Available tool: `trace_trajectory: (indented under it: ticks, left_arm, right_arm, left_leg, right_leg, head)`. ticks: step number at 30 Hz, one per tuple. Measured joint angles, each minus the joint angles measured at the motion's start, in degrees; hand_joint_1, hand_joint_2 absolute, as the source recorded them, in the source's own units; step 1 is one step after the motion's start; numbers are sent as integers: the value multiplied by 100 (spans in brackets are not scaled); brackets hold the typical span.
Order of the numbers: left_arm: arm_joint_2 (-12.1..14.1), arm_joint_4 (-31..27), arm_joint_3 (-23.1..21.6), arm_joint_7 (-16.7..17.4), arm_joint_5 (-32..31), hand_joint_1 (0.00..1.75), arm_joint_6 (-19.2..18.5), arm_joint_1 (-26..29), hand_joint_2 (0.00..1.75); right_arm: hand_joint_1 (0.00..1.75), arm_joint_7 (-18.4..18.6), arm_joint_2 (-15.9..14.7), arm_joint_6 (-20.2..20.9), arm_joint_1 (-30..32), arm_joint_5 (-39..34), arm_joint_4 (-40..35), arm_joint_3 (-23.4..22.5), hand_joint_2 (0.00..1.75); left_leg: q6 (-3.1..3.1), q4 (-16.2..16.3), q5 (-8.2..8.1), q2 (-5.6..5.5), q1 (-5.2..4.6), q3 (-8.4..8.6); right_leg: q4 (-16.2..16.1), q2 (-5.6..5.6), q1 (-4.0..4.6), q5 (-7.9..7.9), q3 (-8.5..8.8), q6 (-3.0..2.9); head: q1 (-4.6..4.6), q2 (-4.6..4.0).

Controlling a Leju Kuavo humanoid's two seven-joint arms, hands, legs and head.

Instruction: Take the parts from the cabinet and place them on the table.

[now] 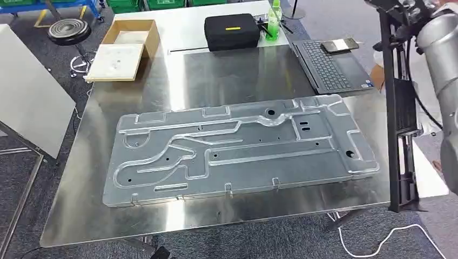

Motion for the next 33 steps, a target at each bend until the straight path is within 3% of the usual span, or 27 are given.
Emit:
trace_trajectory:
  ticks: [1, 2, 4, 5, 7, 8, 11, 12, 13, 14, 16, 17, 18, 19, 21, 23, 24, 26, 27, 28, 29, 31, 32, 33]
  left_arm:
    - [0, 0, 0, 0, 13, 0, 4, 0, 0]
    - [0, 0, 0, 2, 15, 0, 13, -2, 0]
    - [0, 0, 0, 2, 31, 0, 20, 5, 0]
    - [-7, 0, 2, 4, 31, 0, 17, 16, 0]
    - [-22, 0, 2, 4, 33, 0, 20, 34, 0]
    - [-22, 0, 2, 4, 33, 0, 20, 37, 0]
    - [-37, 0, 7, 7, 37, 0, 37, 8, 0]
    - [-37, 0, 7, 9, 37, 0, 44, 12, 0]
    - [-37, 0, 7, 11, 37, 0, 46, 16, 0]
    - [-37, 0, 9, 15, 37, 0, 46, 34, 0]
    - [-37, 0, 11, 17, 31, 0, 50, 45, 0]
    - [-29, 0, 11, 15, 31, 0, 54, 45, 0]
    - [-26, 0, 13, 15, 28, 0, 57, 26, 0]
    - [-26, 0, 13, 4, 26, 0, 57, 30, 0]
    - [-26, 0, 15, -4, 13, 0, 63, 52, 0]
    - [-26, 0, 15, -20, -13, 0, 70, 52, 0]
    - [-28, 0, 15, -22, -13, 0, 70, 54, 0]
    - [-28, 0, 15, -22, -17, 0, 70, 56, 0]
    - [-28, 0, 15, -22, -15, 0, 70, 57, 0]
    - [-28, 0, 15, -22, -18, 0, 70, 59, 0]
    - [-28, 0, 15, -22, -18, 0, 70, 61, 0]
    - [-28, 0, 15, -22, -18, 0, 70, 58, 0]
    - [-26, 0, 15, -22, -17, 0, 70, 58, 0]
    - [-26, 0, 15, -22, -15, 0, 70, 52, 0]
  right_arm:
    - [0, -15, 33, -94, 3, 17, 4, 22, 175]
    - [0, -52, 44, -222, 15, 24, 9, 26, 175]
    - [0, -105, 44, -360, 53, 31, 33, 28, 175]
    - [0, -107, 48, -371, 89, 31, 41, 31, 0]
    - [0, -107, 50, -382, 109, 33, 44, 59, 0]
    - [0, -107, 50, -393, 105, 35, 50, 68, 0]
    - [0, -214, 61, -553, 153, 37, 59, 76, 0]
    - [0, -269, 59, -592, 213, 46, 70, 74, 0]
    - [0, -322, 59, -610, 278, 61, 81, 74, 0]
    - [0, -371, 59, -621, 344, 98, 87, 76, 175]
    - [0, -510, 61, -634, 444, 131, 87, 76, 175]
    - [0, -594, 59, -629, 485, 131, 92, 76, 175]
    - [0, -666, 70, -620, 501, 142, 92, 74, 175]
    - [0, -721, 63, -618, 554, 162, 92, 74, 175]
    - [0, -804, 59, -642, 633, 179, 92, 72, 175]
    - [0, -833, 59, -667, 636, 181, 72, 54, 175]
    - [0, -837, 52, -693, 633, 181, 63, 42, 175]
    - [0, -850, 59, -701, 649, 181, 61, 39, 175]
    - [0, -855, 59, -704, 668, 181, 61, 39, 175]
    - [0, -857, 59, -704, 687, 181, 63, 39, 175]
    - [0, -857, 59, -706, 692, 181, 63, 39, 175]
    - [0, -859, 59, -708, 688, 181, 48, 37, 175]
    - [0, -859, 59, -715, 687, 181, 39, 37, 0]
    - [0, -859, 54, -717, 680, 181, 39, 35, 0]
  left_leg:
    - [48, -473, 221, -7, -29, 205]
    - [82, -672, 177, -20, -70, 313]
    - [72, -796, 165, -17, -79, 351]
    - [76, -814, 169, -18, -81, 354]
    - [114, -1013, 272, 3, -23, 446]
    - [125, -1072, 291, 4, -42, 486]
    - [158, -1082, 288, 24, -37, 499]
    - [155, -1079, 283, 24, -26, 500]
    - [145, -1068, 276, 22, -10, 501]
    - [126, -1047, 262, 20, 8, 500]
    - [50, -948, 197, 10, 49, 490]
    - [-9, -886, 150, 3, 37, 454]
    - [-45, -803, 121, -4, 28, 423]
    - [-61, -826, 127, 0, 36, 424]
    - [-102, -837, 131, 1, 56, 433]
    - [-164, -665, -31, -2, 77, 360]
    - [-183, -348, -223, -2, 84, 235]
    - [-201, 558, -613, -1, 100, -176]
    - [-198, 896, -696, -1, 100, -352]
    - [-178, 954, -639, -2, 99, -402]
    - [-155, 735, -459, -3, 97, -310]
    - [-96, -168, 34, -4, 82, 120]
    - [-59, -619, 188, -10, 74, 324]
    - [-65, -755, 107, -10, 26, 419]
  right_leg:
    - [-2, 0, -1, -7, 10, -1]
    - [-8, -3, 2, -13, 1, 12]
    - [-36, -9, -6, 11, -20, 66]
    - [-60, -11, -16, 21, -13, 91]
    - [-55, -27, -12, -9, -17, 142]
    - [41, -46, -10, -91, -52, 156]
    - [1169, -48, -32, -635, -591, 235]
    - [1433, -49, -55, -686, -735, 261]
    - [1440, -56, -83, -606, -757, 289]
    - [1191, -71, -117, -400, -648, 323]
    - [248, -112, -186, 96, -171, 392]
    - [7, -116, -182, 24, -38, 417]
    - [-45, -87, -124, 41, -46, 327]
    - [-32, -93, -129, 33, -48, 270]
    - [-32, -82, -89, 42, -52, 195]
    - [-57, -87, -112, 56, -27, 116]
    - [-57, -89, -110, 51, -22, 78]
    - [-57, -86, -77, 40, -17, 49]
    - [-56, -80, -60, 36, -14, 43]
    - [-56, -70, -49, 36, -8, 42]
    - [-56, -64, -41, 32, 0, 38]
    - [-56, -55, -36, 24, 30, 44]
    - [-57, -55, -41, 14, 36, 53]
    - [-55, -44, -17, 12, 14, 76]
  head:
    - [0, 0]
    - [0, 0]
    - [0, 0]
    - [0, 0]
    - [0, 0]
    - [0, 0]
    - [0, 0]
    - [4, 0]
    - [2, 0]
    - [2, 0]
    - [2, 0]
    - [4, 0]
    - [-4, 0]
    - [2, 0]
    - [2, 0]
    - [0, 0]
    - [-2, 0]
    - [0, 0]
    - [0, 0]
    - [0, 0]
    - [0, 0]
    - [0, 0]
    - [0, 0]
    - [-2, 0]
